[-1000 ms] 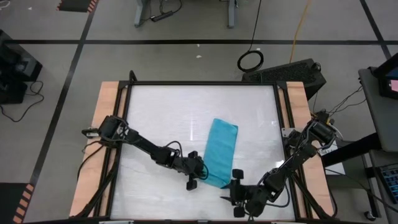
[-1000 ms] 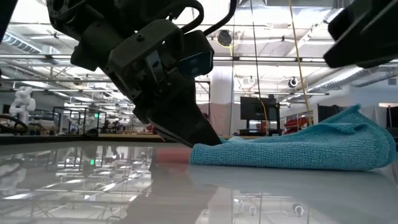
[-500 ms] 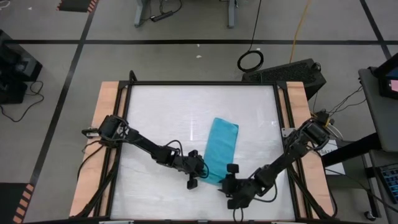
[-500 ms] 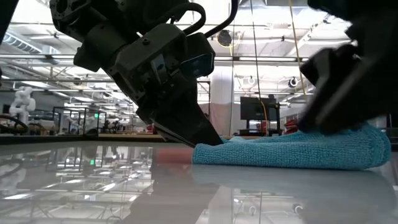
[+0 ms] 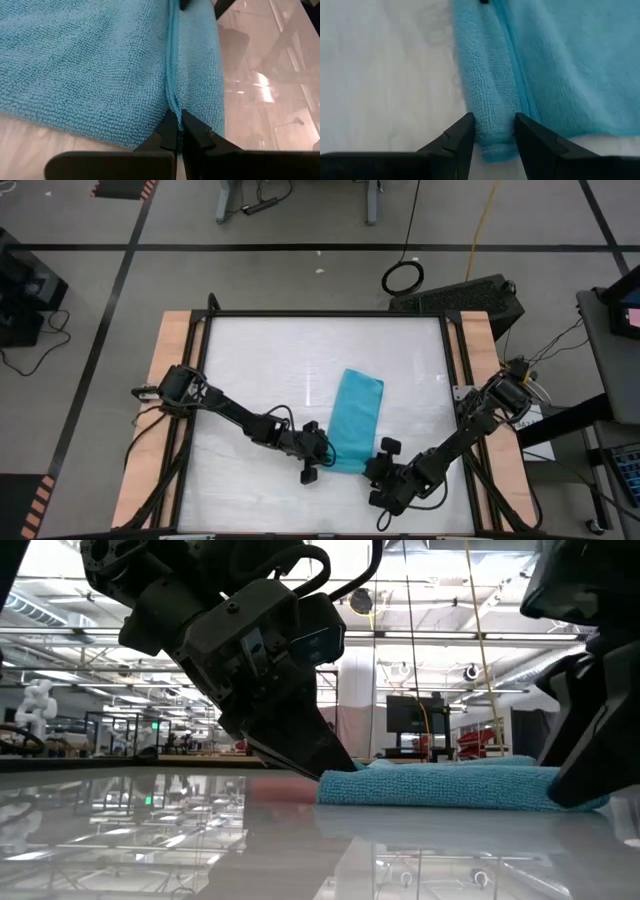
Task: Roll towel into tight, uniform cylinder
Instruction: Roll the blue microfiber towel
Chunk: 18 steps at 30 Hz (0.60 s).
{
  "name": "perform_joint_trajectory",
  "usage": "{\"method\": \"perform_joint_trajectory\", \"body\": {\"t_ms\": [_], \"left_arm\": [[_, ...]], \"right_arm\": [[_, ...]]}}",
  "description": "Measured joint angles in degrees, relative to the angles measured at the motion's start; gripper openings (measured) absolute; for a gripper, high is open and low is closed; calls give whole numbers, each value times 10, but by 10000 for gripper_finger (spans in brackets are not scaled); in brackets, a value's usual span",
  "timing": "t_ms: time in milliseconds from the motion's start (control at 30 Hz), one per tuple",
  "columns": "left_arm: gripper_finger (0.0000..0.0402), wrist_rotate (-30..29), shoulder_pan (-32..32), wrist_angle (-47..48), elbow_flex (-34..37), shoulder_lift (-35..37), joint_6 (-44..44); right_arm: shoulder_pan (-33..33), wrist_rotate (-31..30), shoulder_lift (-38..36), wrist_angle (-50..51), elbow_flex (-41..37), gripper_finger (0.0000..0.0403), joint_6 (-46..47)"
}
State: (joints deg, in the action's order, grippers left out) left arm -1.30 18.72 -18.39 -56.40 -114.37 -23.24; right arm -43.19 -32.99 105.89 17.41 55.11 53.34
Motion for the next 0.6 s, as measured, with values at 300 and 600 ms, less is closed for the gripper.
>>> {"method": "perform_joint_trajectory", "body": {"t_ms": [300, 600], "left_arm": [[11, 0, 0, 1, 0, 0, 0], [11, 9, 0, 3, 0, 0, -4]], "right_arm": [[-34, 6, 0, 26, 0, 134, 60], [-79, -24, 0, 8, 5, 134, 27]]}}
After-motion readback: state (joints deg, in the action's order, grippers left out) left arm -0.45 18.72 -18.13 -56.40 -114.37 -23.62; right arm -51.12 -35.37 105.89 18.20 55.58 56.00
